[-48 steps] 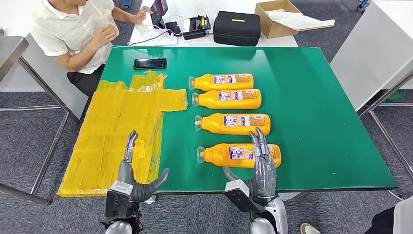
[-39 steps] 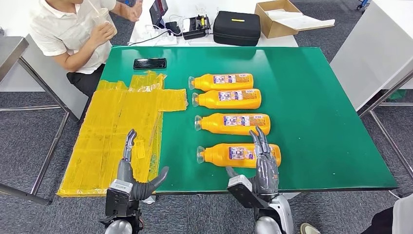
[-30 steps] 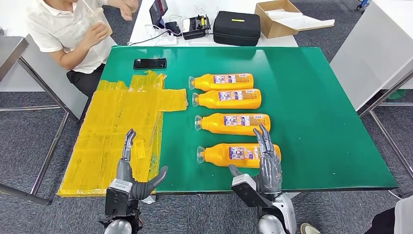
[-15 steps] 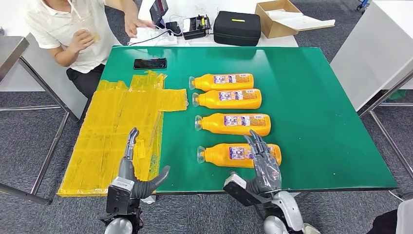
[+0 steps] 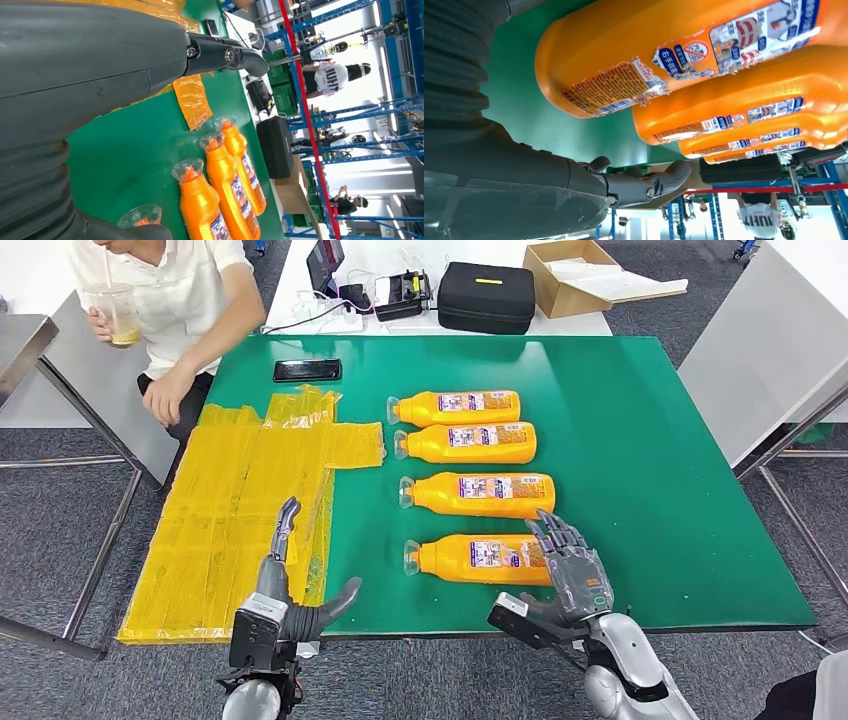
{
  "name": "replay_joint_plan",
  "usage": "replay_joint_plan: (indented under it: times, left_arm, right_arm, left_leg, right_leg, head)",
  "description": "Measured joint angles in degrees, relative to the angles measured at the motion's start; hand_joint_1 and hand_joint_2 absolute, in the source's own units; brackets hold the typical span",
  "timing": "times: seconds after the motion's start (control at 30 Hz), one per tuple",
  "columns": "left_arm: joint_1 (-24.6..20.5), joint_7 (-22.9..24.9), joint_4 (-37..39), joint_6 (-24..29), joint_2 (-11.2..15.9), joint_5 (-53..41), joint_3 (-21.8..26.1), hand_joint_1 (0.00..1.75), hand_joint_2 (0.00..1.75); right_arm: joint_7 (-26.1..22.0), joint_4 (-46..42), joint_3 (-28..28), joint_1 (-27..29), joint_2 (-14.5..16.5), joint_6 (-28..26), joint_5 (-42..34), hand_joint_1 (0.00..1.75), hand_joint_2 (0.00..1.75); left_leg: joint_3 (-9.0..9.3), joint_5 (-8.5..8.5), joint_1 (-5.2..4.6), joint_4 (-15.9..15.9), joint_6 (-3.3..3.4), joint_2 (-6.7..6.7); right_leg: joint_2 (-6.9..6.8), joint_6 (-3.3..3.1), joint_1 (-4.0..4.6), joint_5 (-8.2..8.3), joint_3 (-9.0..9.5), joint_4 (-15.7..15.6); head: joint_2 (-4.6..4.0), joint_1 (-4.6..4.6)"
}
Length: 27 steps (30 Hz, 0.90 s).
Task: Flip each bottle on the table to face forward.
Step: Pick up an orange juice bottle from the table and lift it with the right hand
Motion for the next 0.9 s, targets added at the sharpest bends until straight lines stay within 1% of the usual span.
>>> replay_joint_plan:
  times: [0.23,0.43,0.6,0.73,0.9]
  left_arm:
    - [-0.09,0.46,0.46,-0.57,-0.07,-0.07,-0.04,0.0,1.75]
    - [-0.27,0.5,1.27,-0.97,-0.2,-0.07,-0.38,0.0,1.75]
    - [-0.88,0.57,2.11,-1.29,-0.2,0.2,-1.11,0.0,1.75]
    - [-1.56,0.71,2.93,-1.55,-0.2,0.56,-1.64,0.0,1.75]
    - [-2.06,0.78,3.83,-1.78,-0.2,0.69,-1.91,0.0,1.75]
  right_arm:
    - [1.38,0.49,0.51,-0.64,-1.45,1.71,0.22,0.0,1.75]
    - [1.33,1.63,0.83,-2.62,-2.61,3.34,-1.02,0.0,1.75]
    - [0.6,5.3,1.25,-4.81,-2.66,6.2,-4.03,0.0,1.75]
    - [0.56,9.15,2.04,-7.04,-2.75,8.04,-4.86,0.0,1.75]
    - [0.54,12.19,2.88,-9.28,-3.13,8.87,-5.17,0.0,1.75]
  left_leg:
    - [0.0,0.0,-0.02,0.0,0.01,-0.01]
    - [0.01,0.01,-0.02,0.01,0.01,0.0]
    - [0.01,0.01,-0.01,0.01,0.01,0.0]
    - [0.0,0.01,-0.02,0.01,0.01,0.0]
    - [0.01,0.01,-0.02,0.02,0.01,-0.01]
  right_leg:
    - [0.0,0.0,-0.02,0.01,0.02,0.0]
    - [0.0,0.01,-0.02,0.02,0.02,0.0]
    - [0.0,0.01,-0.01,0.02,0.02,0.0]
    - [0.0,0.01,-0.02,0.02,0.02,0.0]
    - [0.0,0.01,-0.02,0.02,0.02,0.0]
  head:
    - [0.0,0.0]
    - [0.0,-0.01]
    - [0.0,-0.01]
    - [0.0,0.0]
    - [0.0,-0.01]
